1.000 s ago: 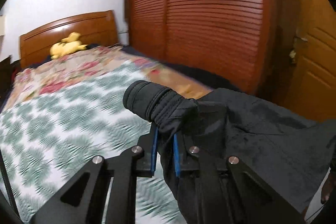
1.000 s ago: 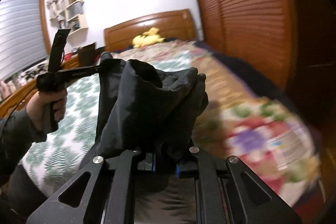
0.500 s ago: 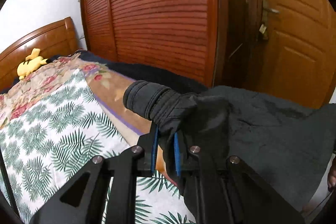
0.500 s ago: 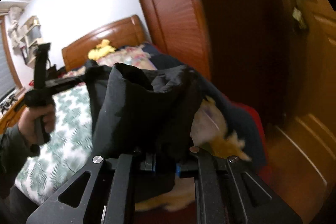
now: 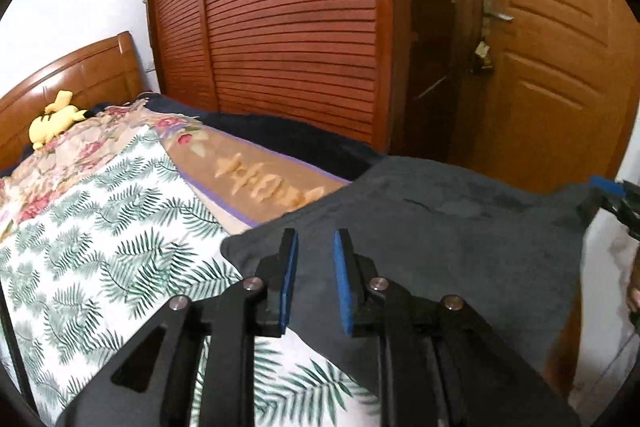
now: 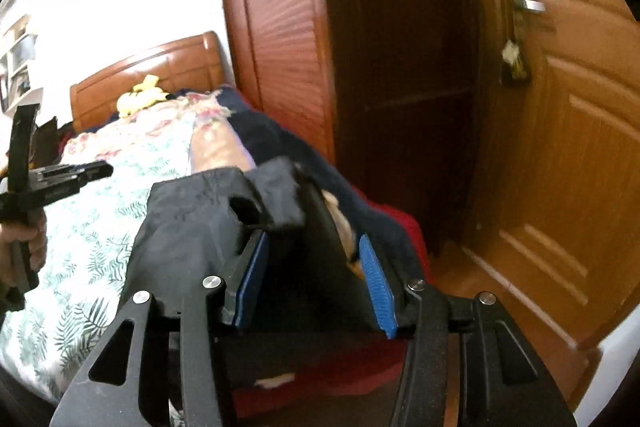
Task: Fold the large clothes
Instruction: 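Lower the bundle onto the bed edge and open both tools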
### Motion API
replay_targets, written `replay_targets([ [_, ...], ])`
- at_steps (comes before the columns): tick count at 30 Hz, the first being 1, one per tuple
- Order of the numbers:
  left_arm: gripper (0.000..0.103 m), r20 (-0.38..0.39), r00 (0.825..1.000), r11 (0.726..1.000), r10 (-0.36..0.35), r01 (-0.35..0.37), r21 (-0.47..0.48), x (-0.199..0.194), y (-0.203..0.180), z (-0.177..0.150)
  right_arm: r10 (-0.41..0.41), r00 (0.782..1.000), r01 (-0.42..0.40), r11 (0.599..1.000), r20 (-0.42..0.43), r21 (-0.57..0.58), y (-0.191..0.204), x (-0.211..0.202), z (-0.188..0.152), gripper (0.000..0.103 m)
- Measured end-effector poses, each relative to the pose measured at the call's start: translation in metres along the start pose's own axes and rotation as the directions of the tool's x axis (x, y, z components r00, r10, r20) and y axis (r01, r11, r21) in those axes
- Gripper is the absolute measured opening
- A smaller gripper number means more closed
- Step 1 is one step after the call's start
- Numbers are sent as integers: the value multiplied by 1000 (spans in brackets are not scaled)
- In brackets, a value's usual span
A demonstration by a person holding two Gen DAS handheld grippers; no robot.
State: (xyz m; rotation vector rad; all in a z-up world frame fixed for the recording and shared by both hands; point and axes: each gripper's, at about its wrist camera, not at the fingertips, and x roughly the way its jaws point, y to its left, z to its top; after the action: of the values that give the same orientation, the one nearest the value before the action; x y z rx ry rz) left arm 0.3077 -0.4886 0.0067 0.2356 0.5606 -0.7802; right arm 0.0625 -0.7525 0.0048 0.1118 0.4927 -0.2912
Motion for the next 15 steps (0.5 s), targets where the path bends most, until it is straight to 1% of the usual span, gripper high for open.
replay_targets([
  [2,21,8,1000,1000,-16,16,-4,-14,-3,-6,-11,999,12,999,44,-30,9,-6,6,48],
  [4,22,16,999,1000,-29,29,-2,-27,-7,-12,24,998,-21,999,53,-47,17,-6,9,48],
  [6,27,18,999,999,-38,38,-1,-38,-10,-17,68,996,-64,996,56,-66,31,-4,11,48],
  [10,29,23,999,999,-43,43,-3,-58,-12,-28,93,995,-88,989,38,-118,56,5,9,48],
  [13,30,34,998,999,-51,51,-6,-76,-12,-36,98,995,-96,988,13,-117,62,19,5,48],
  [15,30,46,998,999,-51,52,-11,-89,-11,-41,106,994,-108,989,-23,-100,61,32,2,48],
])
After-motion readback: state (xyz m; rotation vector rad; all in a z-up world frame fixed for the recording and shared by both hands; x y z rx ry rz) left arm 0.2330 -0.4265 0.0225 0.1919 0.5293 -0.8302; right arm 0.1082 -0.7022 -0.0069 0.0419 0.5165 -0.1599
